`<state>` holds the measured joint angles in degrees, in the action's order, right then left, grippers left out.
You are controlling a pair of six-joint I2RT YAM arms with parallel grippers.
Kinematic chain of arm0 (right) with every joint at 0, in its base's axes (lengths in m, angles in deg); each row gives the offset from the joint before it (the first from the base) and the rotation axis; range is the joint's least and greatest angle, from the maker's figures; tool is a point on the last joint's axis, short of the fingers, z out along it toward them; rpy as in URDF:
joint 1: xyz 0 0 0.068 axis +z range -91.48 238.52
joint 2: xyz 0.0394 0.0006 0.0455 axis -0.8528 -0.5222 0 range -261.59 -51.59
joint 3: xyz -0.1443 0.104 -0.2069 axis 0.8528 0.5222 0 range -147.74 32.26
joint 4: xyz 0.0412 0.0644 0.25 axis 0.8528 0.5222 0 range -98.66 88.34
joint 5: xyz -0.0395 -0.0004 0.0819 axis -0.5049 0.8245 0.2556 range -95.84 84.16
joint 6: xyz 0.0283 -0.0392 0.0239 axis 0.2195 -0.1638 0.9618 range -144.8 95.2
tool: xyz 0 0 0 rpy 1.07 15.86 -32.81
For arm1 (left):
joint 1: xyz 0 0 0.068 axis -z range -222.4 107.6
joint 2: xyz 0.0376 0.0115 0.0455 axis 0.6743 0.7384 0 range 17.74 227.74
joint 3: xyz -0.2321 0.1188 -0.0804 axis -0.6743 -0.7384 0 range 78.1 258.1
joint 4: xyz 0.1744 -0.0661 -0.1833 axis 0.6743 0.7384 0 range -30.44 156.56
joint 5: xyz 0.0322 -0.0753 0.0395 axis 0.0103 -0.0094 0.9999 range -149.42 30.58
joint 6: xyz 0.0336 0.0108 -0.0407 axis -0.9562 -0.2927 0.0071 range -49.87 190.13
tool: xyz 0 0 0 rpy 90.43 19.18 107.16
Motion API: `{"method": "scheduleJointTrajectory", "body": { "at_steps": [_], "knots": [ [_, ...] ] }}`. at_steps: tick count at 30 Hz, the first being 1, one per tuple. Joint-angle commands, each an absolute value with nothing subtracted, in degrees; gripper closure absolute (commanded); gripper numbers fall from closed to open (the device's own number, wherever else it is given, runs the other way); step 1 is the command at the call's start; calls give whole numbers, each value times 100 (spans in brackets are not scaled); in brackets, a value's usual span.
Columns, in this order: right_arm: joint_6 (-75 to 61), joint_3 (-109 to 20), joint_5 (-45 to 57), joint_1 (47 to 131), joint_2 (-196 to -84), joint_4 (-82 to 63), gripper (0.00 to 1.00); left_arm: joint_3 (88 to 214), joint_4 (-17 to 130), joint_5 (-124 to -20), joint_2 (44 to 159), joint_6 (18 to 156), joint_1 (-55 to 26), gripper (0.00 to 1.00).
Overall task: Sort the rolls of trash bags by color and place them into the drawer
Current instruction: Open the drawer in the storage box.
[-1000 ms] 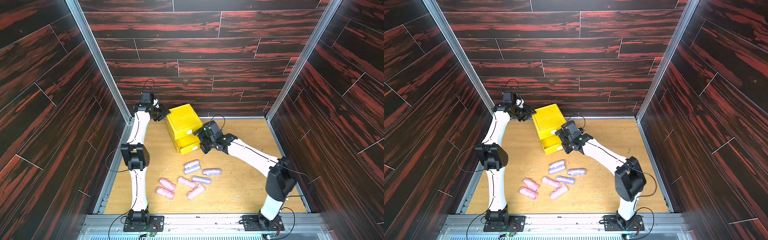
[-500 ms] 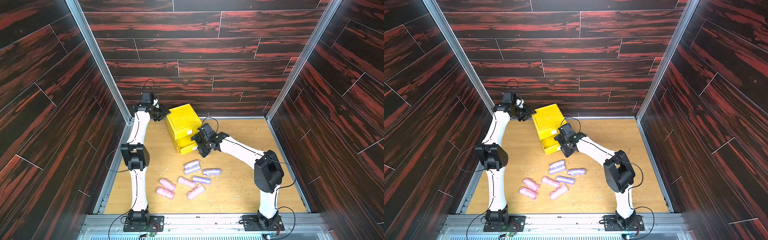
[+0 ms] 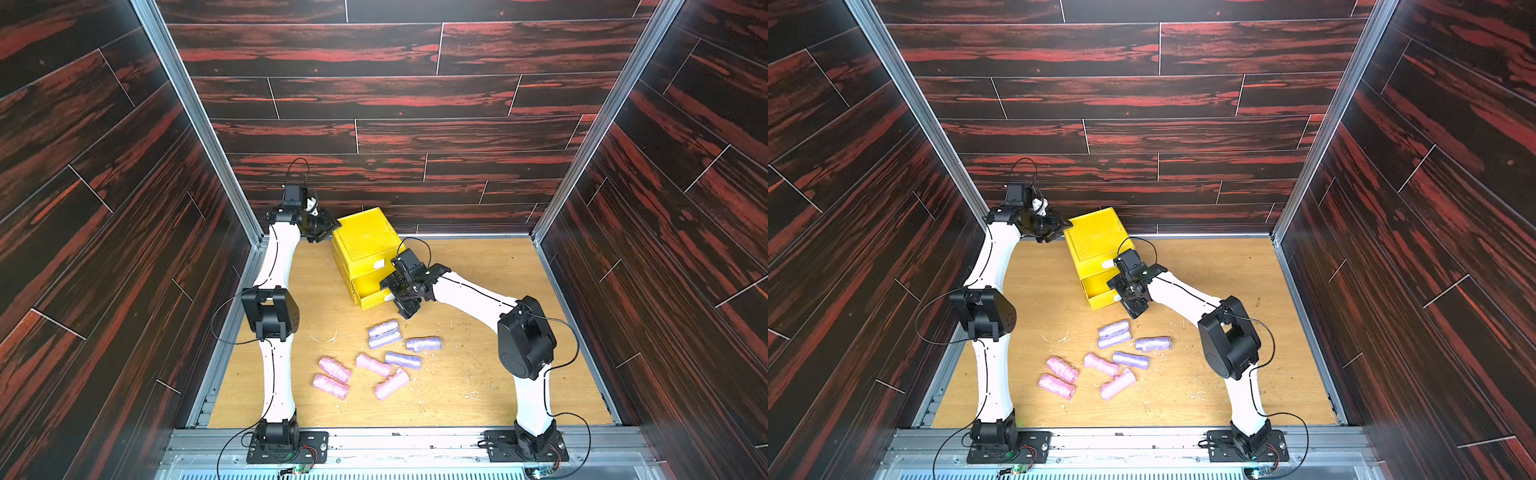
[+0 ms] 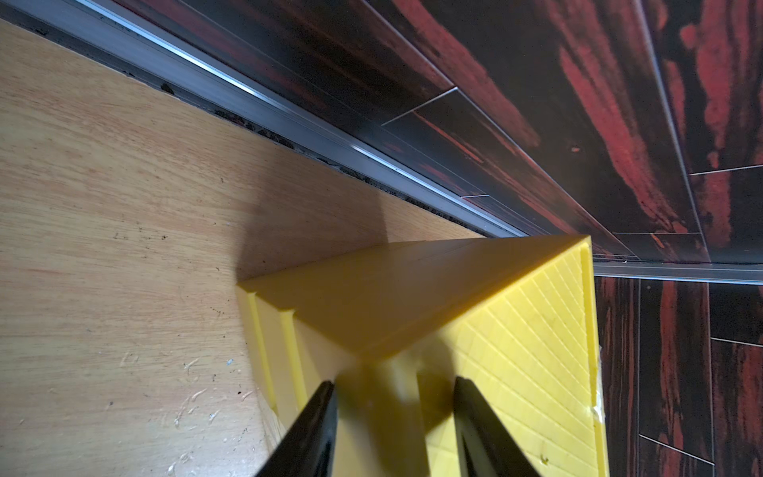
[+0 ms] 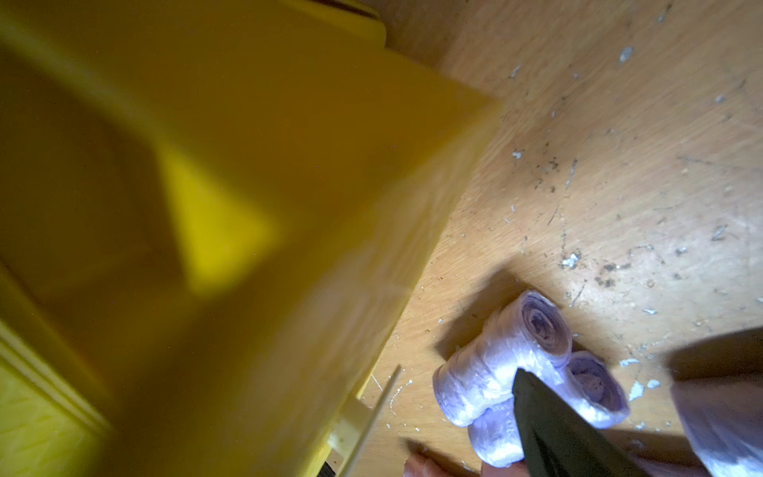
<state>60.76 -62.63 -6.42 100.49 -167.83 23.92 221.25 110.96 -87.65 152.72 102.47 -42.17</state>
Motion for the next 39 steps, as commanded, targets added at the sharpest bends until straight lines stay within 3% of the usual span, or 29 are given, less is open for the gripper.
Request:
{"method": "scheduleJointTrajectory", "body": {
  "at_steps": [1,17,39],
  "knots": [
    [5894,-6015,-475,10040,-16516,2624,6,21881,11994,-8819,15634,10089,-4005,51],
    [5676,-5126,-538,10043,-15887,2533,7,21879,11986,-8823,15650,10089,-4009,51],
    [5685,-4963,-689,10044,-15583,2500,8,21877,11996,-8809,15643,10089,-4011,51]
  ]
}}
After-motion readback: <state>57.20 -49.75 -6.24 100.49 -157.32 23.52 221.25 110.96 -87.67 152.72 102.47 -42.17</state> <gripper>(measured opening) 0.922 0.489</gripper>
